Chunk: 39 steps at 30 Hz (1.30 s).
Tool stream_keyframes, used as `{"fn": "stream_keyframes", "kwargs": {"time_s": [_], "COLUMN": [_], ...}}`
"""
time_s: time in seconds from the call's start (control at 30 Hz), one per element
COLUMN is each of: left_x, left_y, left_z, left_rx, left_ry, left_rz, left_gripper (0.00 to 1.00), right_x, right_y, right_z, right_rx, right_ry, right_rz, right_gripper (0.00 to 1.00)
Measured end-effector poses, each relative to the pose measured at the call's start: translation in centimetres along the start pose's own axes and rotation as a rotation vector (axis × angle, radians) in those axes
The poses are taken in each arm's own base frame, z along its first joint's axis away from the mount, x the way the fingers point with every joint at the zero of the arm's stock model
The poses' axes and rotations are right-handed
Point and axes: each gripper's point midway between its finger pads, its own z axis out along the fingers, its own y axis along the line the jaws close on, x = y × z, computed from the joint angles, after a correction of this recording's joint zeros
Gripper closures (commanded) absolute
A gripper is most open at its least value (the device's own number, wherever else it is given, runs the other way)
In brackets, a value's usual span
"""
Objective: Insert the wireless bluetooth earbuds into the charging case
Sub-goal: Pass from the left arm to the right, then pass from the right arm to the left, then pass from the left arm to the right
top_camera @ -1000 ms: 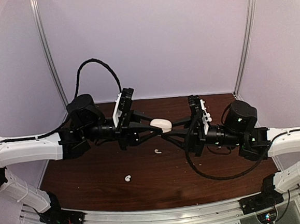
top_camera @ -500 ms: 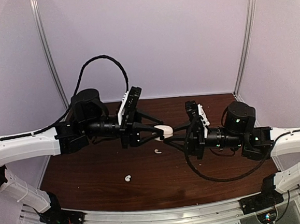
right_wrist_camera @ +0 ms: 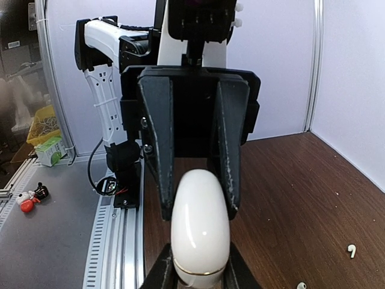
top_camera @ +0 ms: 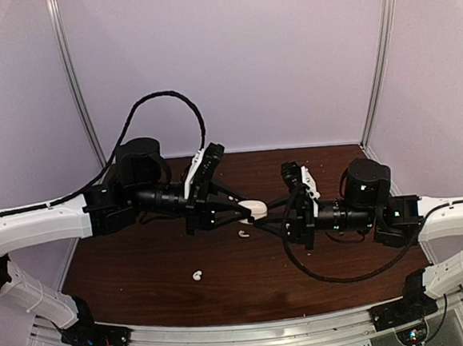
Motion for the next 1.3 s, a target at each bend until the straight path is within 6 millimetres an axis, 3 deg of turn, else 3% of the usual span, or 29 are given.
{"fn": "stream_keyframes", "kwargs": {"time_s": [0.1, 0.23, 0.47, 0.67, 1.03, 1.3], "left_x": [-0.1, -0.4, -1.3, -1.9, -1.4, -1.3], "left_y": [-0.1, -0.1, -0.3, -0.4, -0.3, -0.3], "left_z": [0.0, 0.0, 0.0, 0.0, 0.1, 0.1], "left_rx": [0.006, 0.007, 0.017, 0.025, 0.025, 0.024], "left_ry": [-0.004, -0.022, -0.062, -0.089, -0.091, -0.096], "left_rz": [0.001, -0.005, -0.004, 0.005, 0.001, 0.004], "left_gripper": [0.93, 0.95, 0.95, 0.96, 0.96, 0.96], "right_x": [-0.1, -0.4, -1.0, -0.3, -1.4, -1.8], "right_y": [0.0, -0.1, -0.2, -0.3, -0.4, -0.3], "right_z": [0.0, 0.0, 0.2, 0.9, 0.9, 0.9], "right_rx": [0.001, 0.007, 0.006, 0.002, -0.005, -0.018], "right_ry": [0.000, -0.012, -0.041, -0.033, -0.074, -0.090], "right_rz": [0.000, -0.005, -0.007, 0.005, 0.006, 0.019], "right_gripper": [0.65, 0.56, 0.59, 0.61, 0.59, 0.74]}}
